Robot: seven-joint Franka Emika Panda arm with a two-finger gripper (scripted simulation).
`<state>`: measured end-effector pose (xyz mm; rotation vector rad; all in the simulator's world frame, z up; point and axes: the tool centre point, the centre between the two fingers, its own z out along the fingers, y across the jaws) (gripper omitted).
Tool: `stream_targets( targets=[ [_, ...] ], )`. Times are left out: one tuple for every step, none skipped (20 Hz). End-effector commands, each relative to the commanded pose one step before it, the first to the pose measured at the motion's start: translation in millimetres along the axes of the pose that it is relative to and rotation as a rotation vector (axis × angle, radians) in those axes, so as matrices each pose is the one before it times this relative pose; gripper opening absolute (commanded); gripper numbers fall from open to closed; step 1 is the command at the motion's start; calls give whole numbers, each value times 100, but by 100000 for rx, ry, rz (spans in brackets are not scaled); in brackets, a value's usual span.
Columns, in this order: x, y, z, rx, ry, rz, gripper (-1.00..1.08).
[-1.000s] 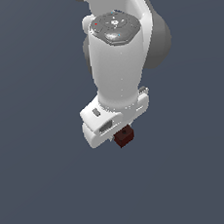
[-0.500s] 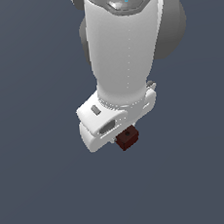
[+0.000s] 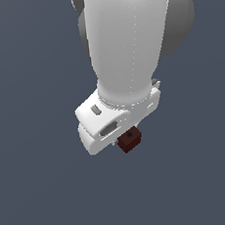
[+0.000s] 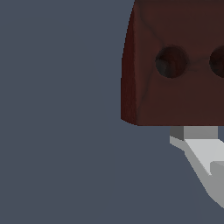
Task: Pick up the object and move it to a goal position.
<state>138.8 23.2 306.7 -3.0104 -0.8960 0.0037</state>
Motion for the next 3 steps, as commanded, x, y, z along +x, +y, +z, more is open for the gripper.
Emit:
stream_targets(
  targets=[
    [110,63,-269,-133,200,10,-100],
    [13,7,-14,0,0,0,-100],
    [4,2,-4,0,0,0,-100]
  ],
)
